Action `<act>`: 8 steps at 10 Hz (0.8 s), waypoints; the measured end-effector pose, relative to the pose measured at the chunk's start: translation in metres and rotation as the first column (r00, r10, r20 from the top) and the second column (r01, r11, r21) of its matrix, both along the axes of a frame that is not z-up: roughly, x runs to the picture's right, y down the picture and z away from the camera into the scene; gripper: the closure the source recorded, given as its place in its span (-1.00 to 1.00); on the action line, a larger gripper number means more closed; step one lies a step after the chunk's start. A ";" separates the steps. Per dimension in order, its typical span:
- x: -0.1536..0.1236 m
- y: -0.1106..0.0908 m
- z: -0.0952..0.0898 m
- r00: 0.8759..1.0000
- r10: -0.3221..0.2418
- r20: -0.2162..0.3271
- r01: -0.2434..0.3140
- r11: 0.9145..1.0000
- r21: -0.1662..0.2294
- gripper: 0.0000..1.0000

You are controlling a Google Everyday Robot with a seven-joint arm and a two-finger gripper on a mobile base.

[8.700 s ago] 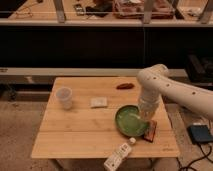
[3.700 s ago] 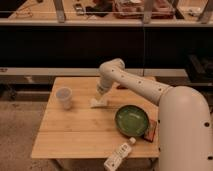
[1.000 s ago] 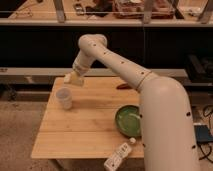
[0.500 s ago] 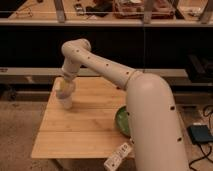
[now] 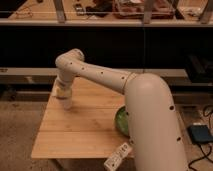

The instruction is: Place the white sponge in the ceramic cup

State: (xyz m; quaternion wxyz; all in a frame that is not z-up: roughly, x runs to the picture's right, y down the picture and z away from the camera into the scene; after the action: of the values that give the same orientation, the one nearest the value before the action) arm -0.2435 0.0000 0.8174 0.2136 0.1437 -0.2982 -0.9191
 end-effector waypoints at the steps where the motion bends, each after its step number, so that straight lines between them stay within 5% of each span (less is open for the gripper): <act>1: -0.001 0.000 0.000 1.000 0.012 -0.001 -0.012 1.000 0.000 -0.13; 4: -0.007 0.007 -0.007 0.999 0.047 0.017 -0.046 0.998 -0.053 -0.59; 6: -0.007 0.014 -0.007 0.998 0.053 0.018 -0.052 0.994 -0.096 -0.60; 8: -0.007 0.014 -0.008 0.998 0.053 0.019 -0.050 0.994 -0.098 -0.60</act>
State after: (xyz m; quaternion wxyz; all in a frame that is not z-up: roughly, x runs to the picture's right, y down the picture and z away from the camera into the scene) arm -0.2507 0.0137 0.8098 0.2408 0.1508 -0.3412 -0.8960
